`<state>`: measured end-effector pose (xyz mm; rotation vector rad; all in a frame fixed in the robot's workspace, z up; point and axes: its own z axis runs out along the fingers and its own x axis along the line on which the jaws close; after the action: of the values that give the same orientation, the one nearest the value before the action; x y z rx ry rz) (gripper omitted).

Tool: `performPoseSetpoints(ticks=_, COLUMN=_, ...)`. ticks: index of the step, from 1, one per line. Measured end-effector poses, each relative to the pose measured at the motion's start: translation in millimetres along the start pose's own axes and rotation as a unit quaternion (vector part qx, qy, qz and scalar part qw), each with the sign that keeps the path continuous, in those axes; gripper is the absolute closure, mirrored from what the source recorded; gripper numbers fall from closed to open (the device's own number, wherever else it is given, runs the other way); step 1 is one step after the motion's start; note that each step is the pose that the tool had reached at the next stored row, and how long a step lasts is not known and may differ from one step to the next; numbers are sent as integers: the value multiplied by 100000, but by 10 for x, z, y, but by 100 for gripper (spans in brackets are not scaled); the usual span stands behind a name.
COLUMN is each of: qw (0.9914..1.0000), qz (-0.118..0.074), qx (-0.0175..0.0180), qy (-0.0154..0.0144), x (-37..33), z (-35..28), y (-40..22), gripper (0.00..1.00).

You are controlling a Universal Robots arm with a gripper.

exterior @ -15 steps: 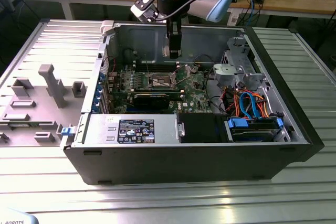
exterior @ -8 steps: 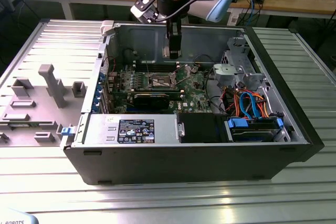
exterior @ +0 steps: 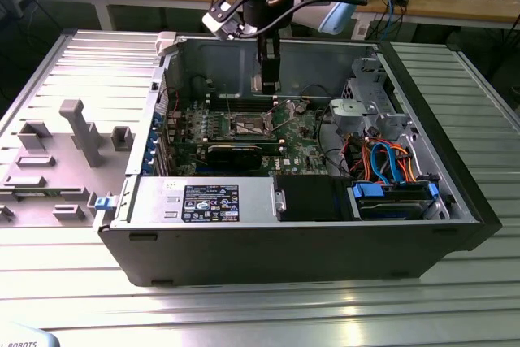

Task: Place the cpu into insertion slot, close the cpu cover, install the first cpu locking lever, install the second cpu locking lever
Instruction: 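Place the cpu into insertion slot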

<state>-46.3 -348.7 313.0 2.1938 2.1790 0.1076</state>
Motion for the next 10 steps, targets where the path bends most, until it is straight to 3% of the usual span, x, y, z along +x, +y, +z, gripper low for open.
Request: performPoseSetpoints(ticks=10, qw=100000, qz=0, qx=-5, qy=12, x=0, z=7, y=0, gripper=46)
